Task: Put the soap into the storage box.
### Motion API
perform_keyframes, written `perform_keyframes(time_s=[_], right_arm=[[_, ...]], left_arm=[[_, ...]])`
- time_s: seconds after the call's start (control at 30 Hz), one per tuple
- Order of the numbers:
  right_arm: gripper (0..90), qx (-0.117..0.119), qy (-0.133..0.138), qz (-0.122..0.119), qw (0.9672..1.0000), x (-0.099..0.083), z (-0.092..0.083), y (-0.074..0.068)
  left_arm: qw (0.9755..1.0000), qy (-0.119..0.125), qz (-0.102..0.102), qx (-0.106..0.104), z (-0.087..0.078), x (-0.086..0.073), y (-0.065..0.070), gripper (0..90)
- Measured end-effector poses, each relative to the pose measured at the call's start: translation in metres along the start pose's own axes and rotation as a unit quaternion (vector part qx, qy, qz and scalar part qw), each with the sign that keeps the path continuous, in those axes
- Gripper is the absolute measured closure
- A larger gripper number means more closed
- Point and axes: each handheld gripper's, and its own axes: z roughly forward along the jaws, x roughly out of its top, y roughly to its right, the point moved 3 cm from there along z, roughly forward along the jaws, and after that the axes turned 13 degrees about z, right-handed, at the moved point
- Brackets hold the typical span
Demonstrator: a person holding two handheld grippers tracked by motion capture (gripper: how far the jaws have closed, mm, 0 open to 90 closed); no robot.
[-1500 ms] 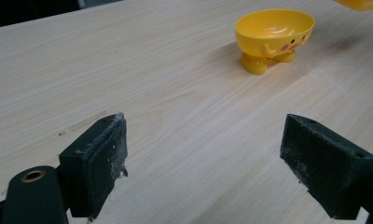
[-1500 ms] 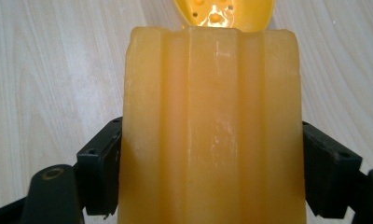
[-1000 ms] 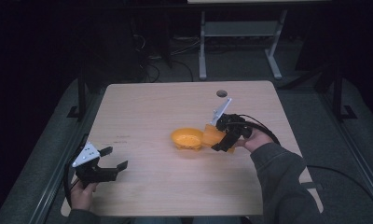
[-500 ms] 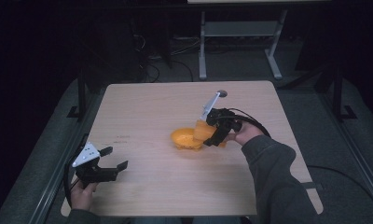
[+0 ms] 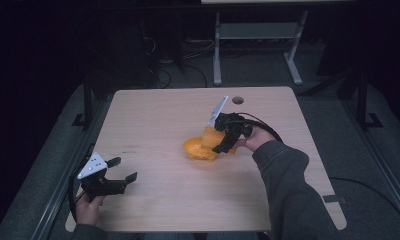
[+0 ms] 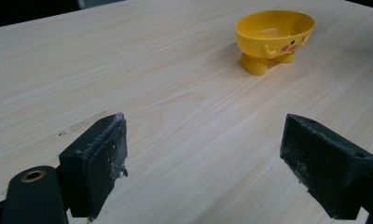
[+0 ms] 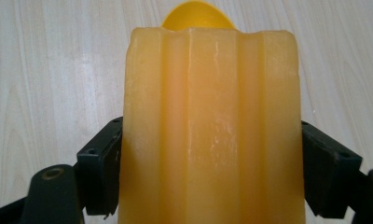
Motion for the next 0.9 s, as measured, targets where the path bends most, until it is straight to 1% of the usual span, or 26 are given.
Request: perform_keyframes(time_s=[0.07, 0.13, 0.2, 0.23, 0.3, 0.53, 0.63, 0.9], right_arm=[[20.6, 0.003, 0.008, -0.006, 0.9999, 0.005, 0.0, 0.001], [20.6, 0.005, 0.008, -0.005, 0.9999, 0.006, 0.001, 0.001], [20.6, 0.005, 0.007, -0.003, 1.0, 0.008, 0.002, 0.0], [20.6, 0.003, 0.002, -0.009, 1.0, 0.01, 0.003, 0.001], [20.6, 0.001, 0.0, -0.008, 1.0, 0.011, 0.003, 0.001], [20.6, 0.002, 0.003, -0.017, 0.9998, 0.02, 0.004, 0.0], [20.6, 0.007, 0.009, -0.02, 0.9997, 0.025, 0.006, 0.0], [20.6, 0.01, 0.001, -0.023, 0.9997, 0.027, 0.014, 0.0]], left_arm=[[1.0, 0.001, -0.001, 0.0, 0.0, 0.0, 0.0, 14.1], [1.0, 0.001, -0.001, 0.0, 0.0, 0.0, 0.0, 14.1], [1.0, 0.002, -0.001, 0.0, 0.0, 0.0, 0.0, 14.1], [1.0, 0.002, -0.001, 0.0, 0.0, 0.0, 0.0, 14.1], [1.0, 0.001, -0.001, 0.0, 0.0, 0.0, 0.0, 14.1], [1.0, 0.002, 0.0, 0.0, 0.0, 0.0, 0.0, 14.1], [1.0, 0.002, 0.0, 0.0, 0.0, 0.0, 0.0, 14.1], [1.0, 0.002, -0.001, -0.001, 0.0, 0.0, 0.0, 14.1]])
